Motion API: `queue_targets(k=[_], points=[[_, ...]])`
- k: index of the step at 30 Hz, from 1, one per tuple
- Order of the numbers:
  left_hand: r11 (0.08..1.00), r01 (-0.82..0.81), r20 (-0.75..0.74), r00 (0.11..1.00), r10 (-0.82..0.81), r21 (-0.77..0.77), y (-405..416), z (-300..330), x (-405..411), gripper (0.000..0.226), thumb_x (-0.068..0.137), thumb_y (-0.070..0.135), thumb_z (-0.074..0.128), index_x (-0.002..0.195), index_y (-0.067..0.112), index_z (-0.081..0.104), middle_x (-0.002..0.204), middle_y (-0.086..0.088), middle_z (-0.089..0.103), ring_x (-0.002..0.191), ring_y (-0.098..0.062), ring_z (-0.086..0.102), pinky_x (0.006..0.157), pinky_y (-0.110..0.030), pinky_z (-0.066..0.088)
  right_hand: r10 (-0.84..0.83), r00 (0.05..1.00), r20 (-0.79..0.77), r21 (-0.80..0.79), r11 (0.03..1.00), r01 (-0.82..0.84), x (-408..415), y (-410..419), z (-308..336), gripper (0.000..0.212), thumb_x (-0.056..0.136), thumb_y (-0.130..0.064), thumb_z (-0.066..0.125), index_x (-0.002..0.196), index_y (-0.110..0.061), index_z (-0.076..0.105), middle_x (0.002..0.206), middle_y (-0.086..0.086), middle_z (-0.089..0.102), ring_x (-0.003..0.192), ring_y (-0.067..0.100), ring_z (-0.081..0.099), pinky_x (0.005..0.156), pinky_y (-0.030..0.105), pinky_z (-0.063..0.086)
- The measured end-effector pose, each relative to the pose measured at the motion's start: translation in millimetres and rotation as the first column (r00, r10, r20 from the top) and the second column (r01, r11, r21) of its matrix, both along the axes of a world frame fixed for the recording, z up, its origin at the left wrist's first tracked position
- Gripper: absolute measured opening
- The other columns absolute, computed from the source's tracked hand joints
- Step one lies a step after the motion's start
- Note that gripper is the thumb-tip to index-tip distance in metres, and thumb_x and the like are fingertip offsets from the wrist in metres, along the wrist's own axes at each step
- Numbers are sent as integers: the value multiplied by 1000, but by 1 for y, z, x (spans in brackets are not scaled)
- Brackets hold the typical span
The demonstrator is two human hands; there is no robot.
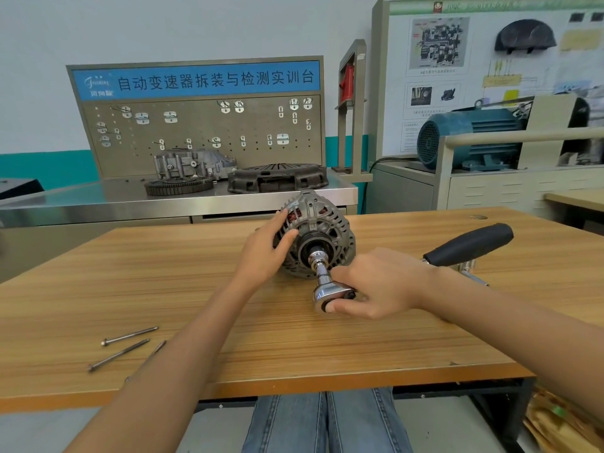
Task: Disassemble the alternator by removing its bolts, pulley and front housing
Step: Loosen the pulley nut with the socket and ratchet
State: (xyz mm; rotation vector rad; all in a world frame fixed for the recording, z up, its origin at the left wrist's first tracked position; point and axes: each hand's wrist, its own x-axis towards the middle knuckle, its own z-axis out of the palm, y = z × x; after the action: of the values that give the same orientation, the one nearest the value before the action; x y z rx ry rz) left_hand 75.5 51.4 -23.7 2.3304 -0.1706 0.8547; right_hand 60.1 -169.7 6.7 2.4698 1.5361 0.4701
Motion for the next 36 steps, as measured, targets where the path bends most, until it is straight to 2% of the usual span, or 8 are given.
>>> queue_targets(k=[3, 7, 10, 13, 19, 23, 30, 36], points=[[987, 85, -71, 993, -96, -135, -6, 2, -9, 51, 98, 31, 47, 146, 20, 32, 143, 11, 39, 132, -7, 34, 103, -21, 29, -2, 1000, -10, 7, 1000, 2, -2, 2, 4, 39, 91, -58, 38, 76, -21, 40, 58, -10, 40, 48, 4, 37, 44, 22, 24], [871, -200, -64, 979, 192, -449, -21, -14, -33, 38, 98, 41, 42, 111, 7, 53, 110, -4, 62, 89, -9, 60, 72, -15, 44, -5, 1000, 18, -1, 1000, 5, -1, 1, 8, 39, 90, -57, 40, 76, -21, 41, 56, -11, 38, 46, 3, 34, 42, 23, 21], [462, -141, -385, 783, -489, -876, -40, -16, -37, 58, 94, 50, 43, 114, -3, 53, 100, -18, 67, 80, -23, 69, 61, -29, 56, 11, 999, 52, -22, 1000, -10, 2, 1, 9, 42, 89, -58, 38, 77, -19, 44, 55, -11, 38, 44, 4, 35, 42, 23, 21], [-76, -131, -31, 669, -743, -989, -46, -8, -26, 56, 94, 42, 49, 126, -3, 49, 107, -22, 65, 96, -29, 64, 79, -39, 53, 14, 996, 83, -20, 1000, -12, 8, 1, 7, 54, 80, -65, 30, 80, -16, 52, 55, -11, 42, 46, 11, 41, 41, 22, 23], [-324, -207, 99, 686, -721, -923, -57, -3, -11, 68, 80, 42, 69, 124, -7, 50, 109, -23, 64, 83, -29, 67, 92, -38, 52, -104, 985, 141, 55, 994, 97, 11, 1, -9, 75, 71, -83, 19, 72, -10, 39, 49, -11, 35, 41, 8, 33, 40, 23, 23], [-352, -242, 101, 679, -727, -904, -56, 2, -5, 63, 78, 28, 73, 123, -8, 48, 98, -22, 61, 73, -24, 63, 58, -41, 59, -139, 985, 99, 44, 990, 135, 6, 4, -7, 67, 67, -86, 21, 57, -23, 38, 49, -11, 41, 42, 2, 35, 40, 21, 24], [-89, -261, -125, 702, -701, -961, -56, 8, -2, 40, 84, 32, 68, 95, -5, 59, 68, -20, 68, 75, -25, 61, 58, -45, 55, -126, 991, 44, -116, 985, 130, 9, 22, 23, 71, 75, -79, 36, 71, -12, 61, 57, -4, 54, 51, 12, 50, 43, 24, 35], [-19, -321, -223, 698, -680, -947, -60, 18, -3, 38, 83, 29, 69, 90, -6, 57, 64, -21, 66, 71, -27, 61, 55, -47, 53, -136, 989, -63, -198, 973, 121, 13, 23, 27, 68, 79, -74, 41, 78, -10, 63, 76, 3, 65, 63, 16, 57, 51, 27, 43]])
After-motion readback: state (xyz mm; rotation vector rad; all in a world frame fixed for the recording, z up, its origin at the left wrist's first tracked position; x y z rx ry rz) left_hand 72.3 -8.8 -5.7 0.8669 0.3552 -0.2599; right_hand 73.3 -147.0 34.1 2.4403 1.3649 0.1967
